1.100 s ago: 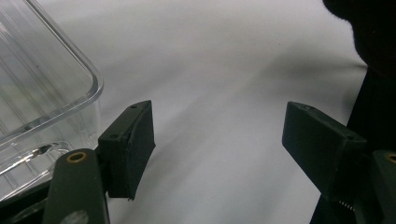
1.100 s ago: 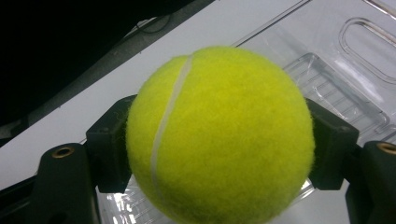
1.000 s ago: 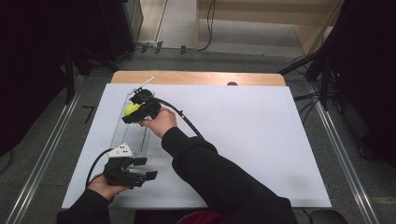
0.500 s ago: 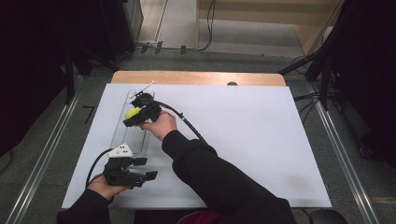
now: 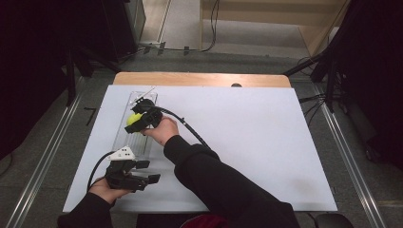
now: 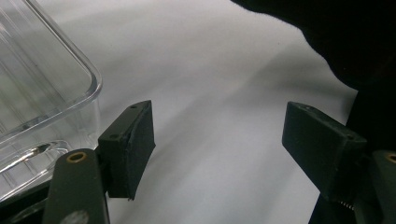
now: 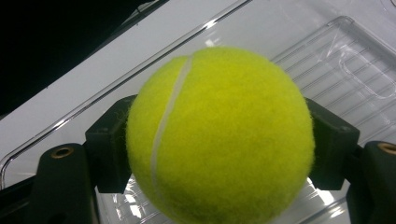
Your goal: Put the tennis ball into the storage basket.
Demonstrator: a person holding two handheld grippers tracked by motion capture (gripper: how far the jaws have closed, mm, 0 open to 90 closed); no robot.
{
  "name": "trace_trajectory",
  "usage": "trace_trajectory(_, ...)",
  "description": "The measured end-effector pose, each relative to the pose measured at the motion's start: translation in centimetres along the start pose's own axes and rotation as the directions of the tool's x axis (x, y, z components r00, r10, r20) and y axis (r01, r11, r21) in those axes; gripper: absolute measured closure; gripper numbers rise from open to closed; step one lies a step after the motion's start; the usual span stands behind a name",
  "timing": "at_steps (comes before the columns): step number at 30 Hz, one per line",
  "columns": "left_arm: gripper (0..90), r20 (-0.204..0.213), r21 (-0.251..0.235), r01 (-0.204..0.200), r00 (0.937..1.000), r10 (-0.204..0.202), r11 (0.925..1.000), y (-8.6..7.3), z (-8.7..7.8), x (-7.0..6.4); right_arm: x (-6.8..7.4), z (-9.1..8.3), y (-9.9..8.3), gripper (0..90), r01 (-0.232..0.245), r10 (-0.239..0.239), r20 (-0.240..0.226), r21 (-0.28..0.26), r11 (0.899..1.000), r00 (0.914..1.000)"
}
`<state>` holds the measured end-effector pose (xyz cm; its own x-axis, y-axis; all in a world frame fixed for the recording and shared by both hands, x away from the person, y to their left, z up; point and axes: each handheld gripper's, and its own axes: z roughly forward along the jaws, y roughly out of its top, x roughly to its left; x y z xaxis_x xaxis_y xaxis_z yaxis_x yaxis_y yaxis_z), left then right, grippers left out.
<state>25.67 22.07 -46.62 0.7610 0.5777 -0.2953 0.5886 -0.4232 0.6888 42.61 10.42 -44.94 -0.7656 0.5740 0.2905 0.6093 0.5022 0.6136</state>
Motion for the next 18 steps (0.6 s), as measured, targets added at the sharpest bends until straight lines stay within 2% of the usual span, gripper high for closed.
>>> trace_trajectory(4,26.3,0.0,0.001,0.001,1.0,-0.001,1.0,0.0,0.0,0.0,0.0,0.0,0.0,22.0,0.001,-0.001,-0.016,0.003,1.0,0.9999)
trace_trajectory(6,26.4,-0.001,0.002,0.0,1.0,0.0,1.0,0.0,0.0,0.0,0.0,0.0,0.0,20.5,0.019,-0.019,-0.007,0.004,1.0,0.9998)
trace_trajectory(8,26.4,0.0,0.002,0.001,1.0,-0.001,1.0,0.0,0.0,0.0,0.0,-0.1,0.1,18.5,0.017,-0.017,-0.008,-0.008,1.0,0.9998)
trace_trajectory(13,26.3,0.0,0.002,0.001,1.0,-0.001,1.0,0.0,0.0,0.0,0.1,-1.1,0.4,17.6,0.008,-0.009,-0.018,-0.052,0.999,0.9998)
trace_trajectory(18,26.3,-0.001,0.003,0.001,1.0,-0.001,1.0,0.0,0.0,0.0,0.0,-2.0,0.5,17.6,0.009,-0.009,-0.01,-0.042,0.999,0.9999)
